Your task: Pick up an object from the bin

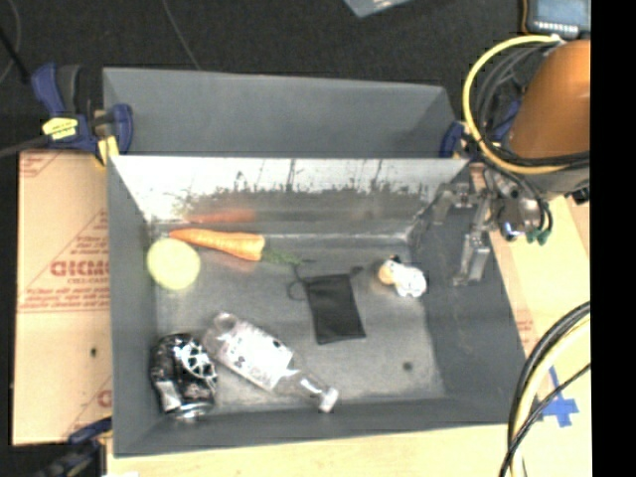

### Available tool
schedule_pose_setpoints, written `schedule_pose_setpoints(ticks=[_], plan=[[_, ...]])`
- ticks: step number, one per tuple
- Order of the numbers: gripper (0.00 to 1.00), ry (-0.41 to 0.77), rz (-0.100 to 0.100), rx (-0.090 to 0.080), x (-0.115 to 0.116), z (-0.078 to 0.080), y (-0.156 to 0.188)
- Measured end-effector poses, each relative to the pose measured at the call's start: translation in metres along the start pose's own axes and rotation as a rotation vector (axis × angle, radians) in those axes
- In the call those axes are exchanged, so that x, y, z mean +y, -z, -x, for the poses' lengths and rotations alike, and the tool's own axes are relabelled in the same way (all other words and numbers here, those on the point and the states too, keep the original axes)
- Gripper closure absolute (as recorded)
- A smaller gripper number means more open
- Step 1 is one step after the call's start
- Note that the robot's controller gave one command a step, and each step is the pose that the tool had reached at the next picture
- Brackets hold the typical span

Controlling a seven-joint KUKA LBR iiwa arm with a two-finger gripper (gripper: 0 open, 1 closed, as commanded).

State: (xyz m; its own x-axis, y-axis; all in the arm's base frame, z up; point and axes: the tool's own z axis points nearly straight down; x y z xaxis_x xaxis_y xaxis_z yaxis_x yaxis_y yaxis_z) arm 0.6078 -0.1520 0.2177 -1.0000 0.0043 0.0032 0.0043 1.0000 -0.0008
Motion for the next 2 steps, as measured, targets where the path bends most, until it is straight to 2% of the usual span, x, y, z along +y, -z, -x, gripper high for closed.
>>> schedule_pose_setpoints(ticks=[1,2], plan=[[0.00,0.003,-0.001,-0.008,0.001,0.001,0.005],[0.00,-0.103,0.000,-0.010,0.000,0.009,-0.060]])
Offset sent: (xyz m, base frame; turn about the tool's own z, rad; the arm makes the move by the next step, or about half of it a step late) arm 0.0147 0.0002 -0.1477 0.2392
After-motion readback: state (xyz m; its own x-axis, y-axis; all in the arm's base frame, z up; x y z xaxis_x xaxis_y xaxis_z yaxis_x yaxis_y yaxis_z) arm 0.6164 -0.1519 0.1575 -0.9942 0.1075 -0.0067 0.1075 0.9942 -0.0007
